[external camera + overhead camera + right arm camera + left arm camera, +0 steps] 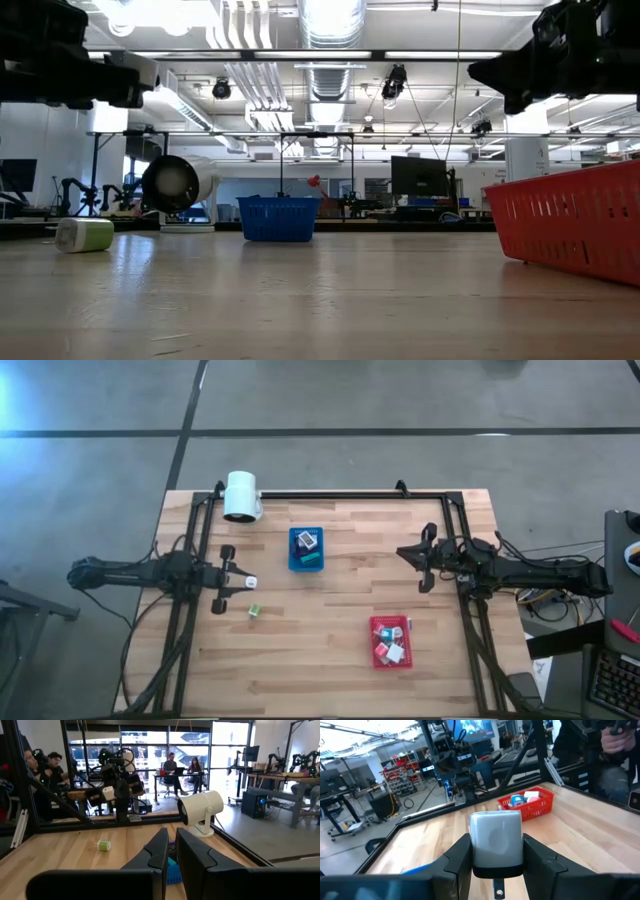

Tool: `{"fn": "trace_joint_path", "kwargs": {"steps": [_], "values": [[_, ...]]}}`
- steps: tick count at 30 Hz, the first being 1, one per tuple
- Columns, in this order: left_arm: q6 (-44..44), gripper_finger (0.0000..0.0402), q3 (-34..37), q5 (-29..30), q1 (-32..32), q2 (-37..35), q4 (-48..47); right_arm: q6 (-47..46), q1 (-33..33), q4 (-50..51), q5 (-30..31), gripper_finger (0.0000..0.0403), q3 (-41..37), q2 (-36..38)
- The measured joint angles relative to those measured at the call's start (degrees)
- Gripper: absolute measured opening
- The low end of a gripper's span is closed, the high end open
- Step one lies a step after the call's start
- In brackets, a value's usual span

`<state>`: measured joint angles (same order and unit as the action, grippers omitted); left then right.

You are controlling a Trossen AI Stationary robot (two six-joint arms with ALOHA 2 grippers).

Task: Pick & Place Office items
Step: Put the white and black charger adapter into the red bin

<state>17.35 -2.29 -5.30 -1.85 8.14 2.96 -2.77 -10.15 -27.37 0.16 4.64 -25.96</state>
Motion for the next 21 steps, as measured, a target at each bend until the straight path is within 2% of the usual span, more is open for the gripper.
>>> {"fn": "trace_joint_path", "kwargs": {"steps": [19,21], "values": [[-0.7,0.0133,1.7,0.0,1.9,-0.7,0.0,0.9,0.0,-0.4,-0.1,0.0034,-0.4,0.0],[-1.3,0.0133,1.8,-0.1,1.9,-0.7,1.2,0.9,0.1,-0.4,-1.4,0.0034,-0.4,0.0]]}}
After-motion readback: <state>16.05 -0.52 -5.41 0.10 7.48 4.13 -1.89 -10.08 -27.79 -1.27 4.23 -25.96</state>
